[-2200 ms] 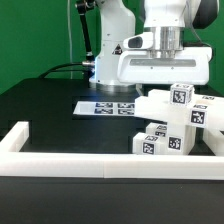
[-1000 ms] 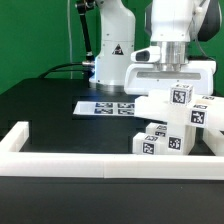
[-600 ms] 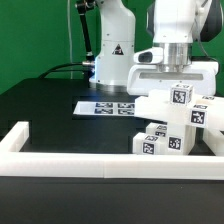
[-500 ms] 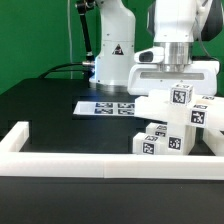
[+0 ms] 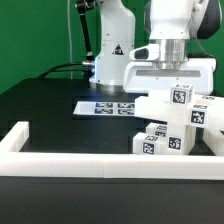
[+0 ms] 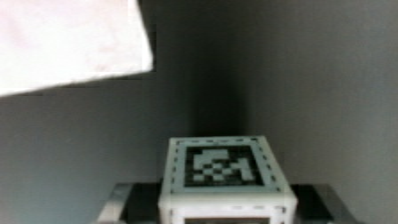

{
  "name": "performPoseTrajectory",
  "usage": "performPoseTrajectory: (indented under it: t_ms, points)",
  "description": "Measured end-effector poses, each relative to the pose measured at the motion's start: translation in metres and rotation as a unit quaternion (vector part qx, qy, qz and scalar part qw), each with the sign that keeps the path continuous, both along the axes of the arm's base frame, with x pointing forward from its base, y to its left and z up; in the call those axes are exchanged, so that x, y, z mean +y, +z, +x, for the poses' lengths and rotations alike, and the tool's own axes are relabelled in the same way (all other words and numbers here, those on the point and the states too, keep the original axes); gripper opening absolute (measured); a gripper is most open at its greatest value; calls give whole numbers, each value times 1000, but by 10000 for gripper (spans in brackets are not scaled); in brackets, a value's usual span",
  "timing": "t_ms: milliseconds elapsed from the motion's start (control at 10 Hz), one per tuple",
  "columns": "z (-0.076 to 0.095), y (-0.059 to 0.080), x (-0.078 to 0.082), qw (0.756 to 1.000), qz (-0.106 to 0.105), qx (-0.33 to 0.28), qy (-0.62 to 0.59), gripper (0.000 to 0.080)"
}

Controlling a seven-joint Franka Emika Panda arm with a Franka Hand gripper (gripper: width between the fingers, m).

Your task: Assemble chair

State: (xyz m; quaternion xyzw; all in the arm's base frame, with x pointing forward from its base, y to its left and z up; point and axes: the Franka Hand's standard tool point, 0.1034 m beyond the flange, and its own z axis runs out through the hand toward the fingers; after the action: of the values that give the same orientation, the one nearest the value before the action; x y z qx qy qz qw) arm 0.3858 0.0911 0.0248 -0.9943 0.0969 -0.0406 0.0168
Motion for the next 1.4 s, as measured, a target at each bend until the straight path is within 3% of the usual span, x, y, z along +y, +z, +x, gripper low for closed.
performPoseTrajectory:
  t_ms: [500,600,1000,1200,1400]
  points:
    - [18,68,5,998,44,18,-39,288]
    - [23,73,5,998,40,14,-40,288]
    - [22,71,4,998,39,15,-39,288]
    - [52,92,-2,998,43,18,-33,288]
    - [78,98,-13,999,44,19,-19,288]
